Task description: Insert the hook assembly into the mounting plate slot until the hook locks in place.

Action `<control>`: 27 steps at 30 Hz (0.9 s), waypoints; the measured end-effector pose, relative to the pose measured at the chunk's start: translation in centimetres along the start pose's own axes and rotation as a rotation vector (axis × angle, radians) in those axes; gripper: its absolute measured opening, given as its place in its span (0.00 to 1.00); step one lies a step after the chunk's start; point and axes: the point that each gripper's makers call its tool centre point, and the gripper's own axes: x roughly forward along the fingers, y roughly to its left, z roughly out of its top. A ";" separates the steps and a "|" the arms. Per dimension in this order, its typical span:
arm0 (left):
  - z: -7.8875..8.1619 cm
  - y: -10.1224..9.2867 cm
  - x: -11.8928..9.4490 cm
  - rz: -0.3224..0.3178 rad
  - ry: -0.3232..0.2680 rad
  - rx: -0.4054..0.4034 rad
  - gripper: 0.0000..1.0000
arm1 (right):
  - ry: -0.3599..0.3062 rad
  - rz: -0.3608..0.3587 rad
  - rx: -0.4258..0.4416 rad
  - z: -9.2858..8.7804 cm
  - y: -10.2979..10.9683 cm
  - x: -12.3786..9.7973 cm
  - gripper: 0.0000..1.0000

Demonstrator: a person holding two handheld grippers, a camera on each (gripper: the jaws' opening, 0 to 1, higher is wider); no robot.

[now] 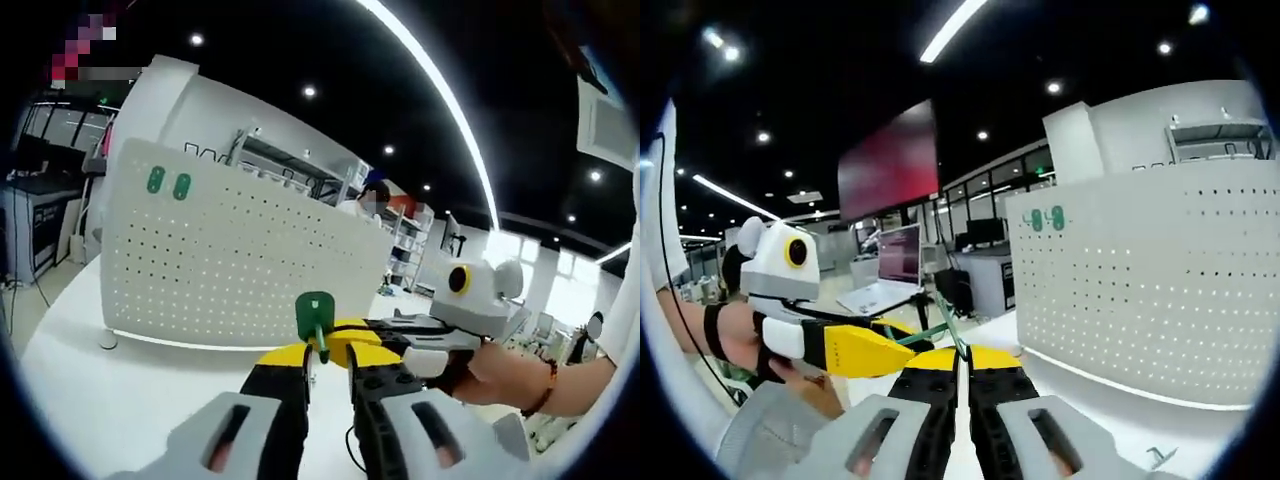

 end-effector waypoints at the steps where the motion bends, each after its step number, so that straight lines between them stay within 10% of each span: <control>1: 0.0 0.0 0.0 -0.001 -0.001 -0.005 0.11 | -0.001 0.001 -0.001 0.0 0.1 0.0 0.01; 27: 0.9 1.1 -0.5 0.044 -0.043 -0.007 0.03 | -0.033 -0.008 0.001 0.2 0.9 0.7 0.01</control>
